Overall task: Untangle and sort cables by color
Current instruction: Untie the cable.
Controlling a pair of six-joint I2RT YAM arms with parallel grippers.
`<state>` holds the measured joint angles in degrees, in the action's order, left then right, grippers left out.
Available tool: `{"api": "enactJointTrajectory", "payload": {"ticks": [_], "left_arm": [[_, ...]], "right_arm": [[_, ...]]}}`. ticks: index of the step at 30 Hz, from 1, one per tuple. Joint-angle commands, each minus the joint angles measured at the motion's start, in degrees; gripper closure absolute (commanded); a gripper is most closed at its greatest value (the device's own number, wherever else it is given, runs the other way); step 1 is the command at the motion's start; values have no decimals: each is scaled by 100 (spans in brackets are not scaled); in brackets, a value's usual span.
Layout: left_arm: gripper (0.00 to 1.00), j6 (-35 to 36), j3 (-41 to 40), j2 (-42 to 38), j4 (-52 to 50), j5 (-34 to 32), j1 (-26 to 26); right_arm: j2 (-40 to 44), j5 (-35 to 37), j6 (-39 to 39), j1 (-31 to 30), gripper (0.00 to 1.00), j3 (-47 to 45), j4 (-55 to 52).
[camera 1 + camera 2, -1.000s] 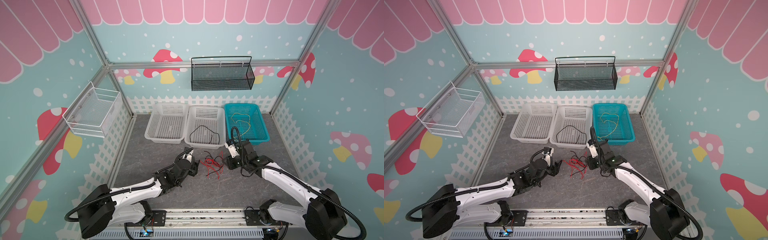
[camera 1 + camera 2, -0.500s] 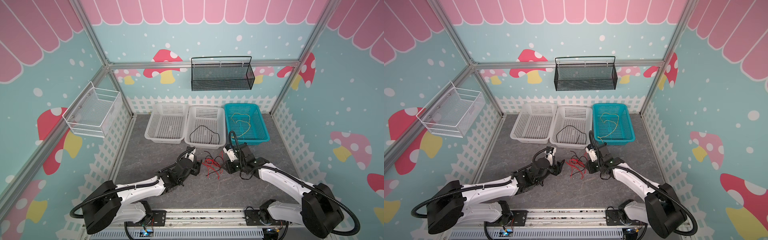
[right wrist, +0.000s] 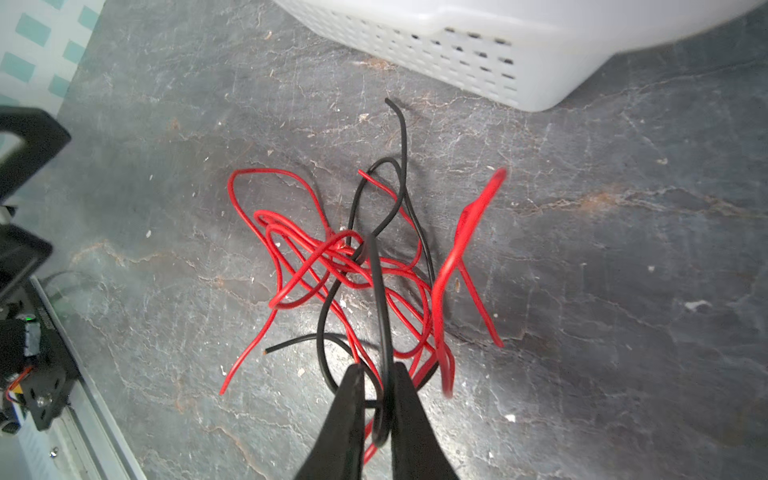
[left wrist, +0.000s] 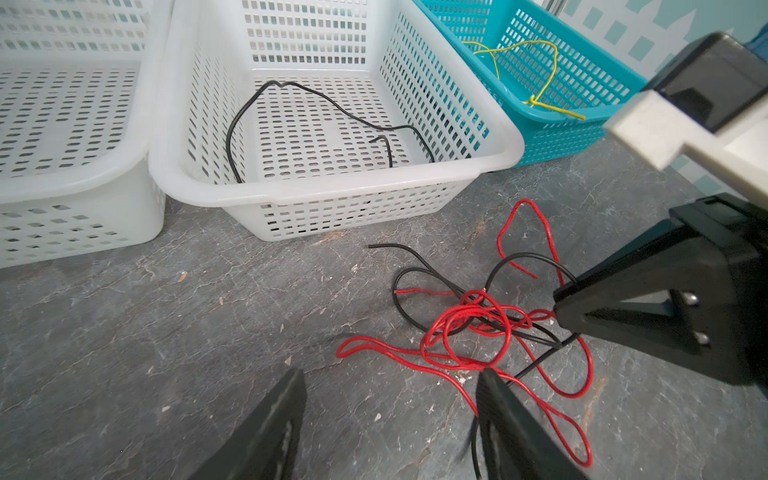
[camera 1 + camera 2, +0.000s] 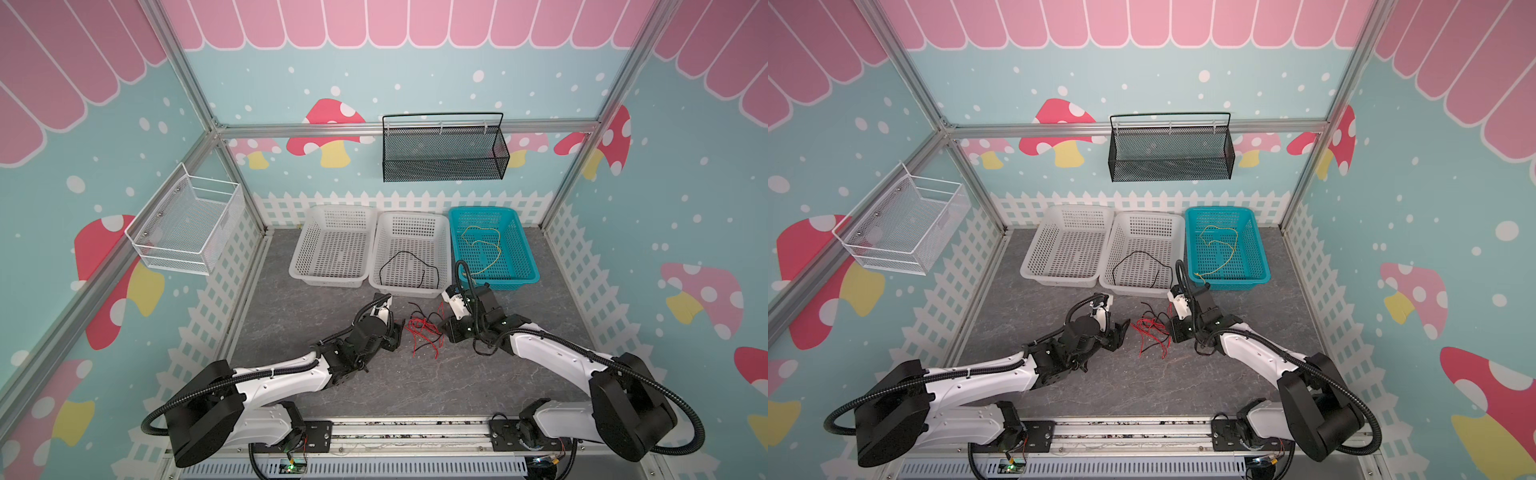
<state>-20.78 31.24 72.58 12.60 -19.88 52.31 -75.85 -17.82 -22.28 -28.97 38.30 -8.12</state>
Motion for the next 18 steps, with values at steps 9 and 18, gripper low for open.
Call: {"api": "enactJointTrajectory", "payload": {"ticks": [9, 18], "left_arm": [[33, 819, -326, 114, 843, 125, 134], [30, 1769, -654, -83, 1579, 63, 200]], "right_arm": [[445, -1113, 802, -39, 100, 633, -73], [920, -1476, 1397, -47, 100, 1325, -775]]}}
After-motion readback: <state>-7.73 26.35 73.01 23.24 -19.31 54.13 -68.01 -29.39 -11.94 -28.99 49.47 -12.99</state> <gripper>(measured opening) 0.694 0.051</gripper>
